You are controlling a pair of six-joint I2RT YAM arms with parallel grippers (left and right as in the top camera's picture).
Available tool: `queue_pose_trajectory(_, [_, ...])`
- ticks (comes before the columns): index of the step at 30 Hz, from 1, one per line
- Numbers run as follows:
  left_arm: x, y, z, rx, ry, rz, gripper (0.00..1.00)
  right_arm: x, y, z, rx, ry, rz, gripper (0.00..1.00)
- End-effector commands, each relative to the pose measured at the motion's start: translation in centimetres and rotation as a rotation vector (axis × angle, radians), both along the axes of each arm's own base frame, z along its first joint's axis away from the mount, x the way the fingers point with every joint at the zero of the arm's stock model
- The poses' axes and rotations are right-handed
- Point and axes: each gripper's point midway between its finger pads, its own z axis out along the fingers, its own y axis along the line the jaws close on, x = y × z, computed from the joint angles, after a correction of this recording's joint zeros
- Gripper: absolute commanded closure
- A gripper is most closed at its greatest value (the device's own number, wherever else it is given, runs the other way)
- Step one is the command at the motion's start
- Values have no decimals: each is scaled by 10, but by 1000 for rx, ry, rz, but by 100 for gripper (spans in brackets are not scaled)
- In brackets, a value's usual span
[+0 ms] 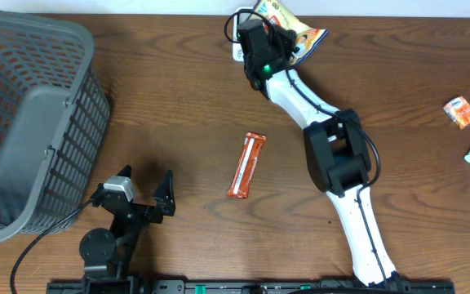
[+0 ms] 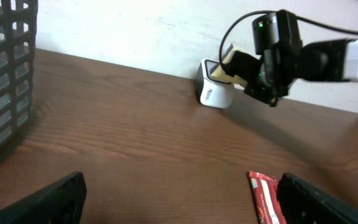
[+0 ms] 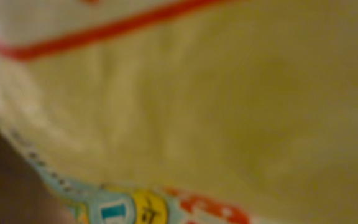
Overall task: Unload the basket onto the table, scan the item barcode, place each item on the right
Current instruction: 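Hold the yellow bag at the scanner face with the right gripper, then carry the yellow bag right to the table edge and release it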
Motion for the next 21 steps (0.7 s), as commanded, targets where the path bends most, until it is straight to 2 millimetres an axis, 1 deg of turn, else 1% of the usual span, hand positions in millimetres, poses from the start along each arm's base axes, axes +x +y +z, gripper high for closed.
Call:
queue_pose_trajectory(1, [0,-1,-17,-1,41,-11,2,-14,16,46,123,35,71,99])
queue_pose_trajectory(3, [0,-1,-17,-1,41,-11,2,-39,27,40,190,224,190,99])
queue_pose_trajectory(4, [0,-1,-17,-1,41,-11,2,-50,31,42,229,285,233,99])
queue_pose_trajectory(6, [0,-1,-17,-1,41,-11,2,-66,35,53,317,350,276,99])
queue_pose_trajectory(8, [0,-1,-17,-1,41,-11,2,-80,35,72,423,373,292,99])
queue_pose_trajectory(11, [0,-1,-17,-1,41,-11,2,-88,37,94,559,366,316,99])
queue_pose_trajectory(13, [0,-1,-17,-1,41,-11,2,-88,33,104,609,345,305,99])
queue_pose_trajectory(17, [0,-1,-17,-1,41,-11,2,-88,23,104,595,345,277,99])
queue_pose_trajectory(21, [0,-1,-17,-1,41,-11,2,-98,19,100,604,394,271,99])
